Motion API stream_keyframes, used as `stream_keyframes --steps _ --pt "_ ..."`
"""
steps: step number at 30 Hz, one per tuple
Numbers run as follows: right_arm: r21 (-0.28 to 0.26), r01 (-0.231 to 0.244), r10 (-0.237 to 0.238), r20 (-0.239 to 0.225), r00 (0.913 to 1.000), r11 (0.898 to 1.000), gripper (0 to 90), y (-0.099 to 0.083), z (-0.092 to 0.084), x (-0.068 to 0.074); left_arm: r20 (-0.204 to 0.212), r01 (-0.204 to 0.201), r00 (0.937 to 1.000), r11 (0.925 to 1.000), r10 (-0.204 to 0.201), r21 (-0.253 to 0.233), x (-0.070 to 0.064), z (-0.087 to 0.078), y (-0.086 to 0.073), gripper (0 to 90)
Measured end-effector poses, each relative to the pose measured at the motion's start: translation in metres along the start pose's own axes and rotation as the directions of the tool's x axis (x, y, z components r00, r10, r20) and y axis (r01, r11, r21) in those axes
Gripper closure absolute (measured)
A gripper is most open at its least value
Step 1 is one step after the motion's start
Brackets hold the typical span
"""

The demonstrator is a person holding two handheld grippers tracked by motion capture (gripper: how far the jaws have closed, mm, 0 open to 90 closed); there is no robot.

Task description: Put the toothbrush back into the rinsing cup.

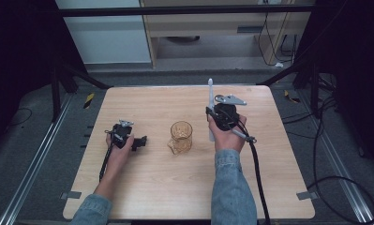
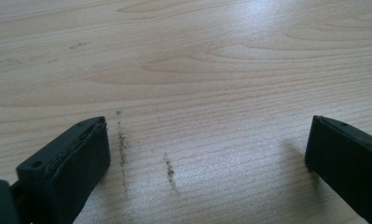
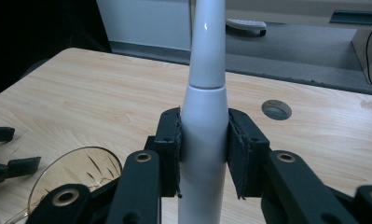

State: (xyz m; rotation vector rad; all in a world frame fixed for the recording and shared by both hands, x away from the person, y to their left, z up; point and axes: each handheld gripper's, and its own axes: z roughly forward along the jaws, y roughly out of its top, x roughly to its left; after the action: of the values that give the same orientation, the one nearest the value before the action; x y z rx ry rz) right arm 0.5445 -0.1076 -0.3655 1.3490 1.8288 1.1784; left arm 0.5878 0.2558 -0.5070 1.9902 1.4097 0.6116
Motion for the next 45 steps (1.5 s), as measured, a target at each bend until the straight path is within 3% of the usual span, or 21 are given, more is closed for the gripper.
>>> stream_keyframes --steps 10,17,32,45 --pt "-0.019 -0.005 0.005 -0.024 0.9997 1.0 67.2 0.007 0.002 0.008 0.0 0.0 1.0 1.0 0.0 0.0 0.0 0.0 0.0 0.0" --pt "-0.049 0.0 -0.001 -0.025 0.9997 0.999 67.3 0.018 -0.004 0.011 0.0 0.003 1.0 1.0 -0.003 -0.002 0.0 0.0 0.0 0.0" --pt "-0.063 -0.003 0.002 -0.016 0.9999 0.998 67.3 0.033 -0.004 0.014 -0.002 0.004 1.0 1.0 -0.004 -0.002 0.0 0.001 0.0 0.0" --pt "-0.06 0.066 -0.067 -0.017 0.9976 0.996 67.3 0.046 -0.001 0.03 -0.001 0.003 1.0 1.0 -0.003 -0.001 0.0 0.001 0.001 0.0"
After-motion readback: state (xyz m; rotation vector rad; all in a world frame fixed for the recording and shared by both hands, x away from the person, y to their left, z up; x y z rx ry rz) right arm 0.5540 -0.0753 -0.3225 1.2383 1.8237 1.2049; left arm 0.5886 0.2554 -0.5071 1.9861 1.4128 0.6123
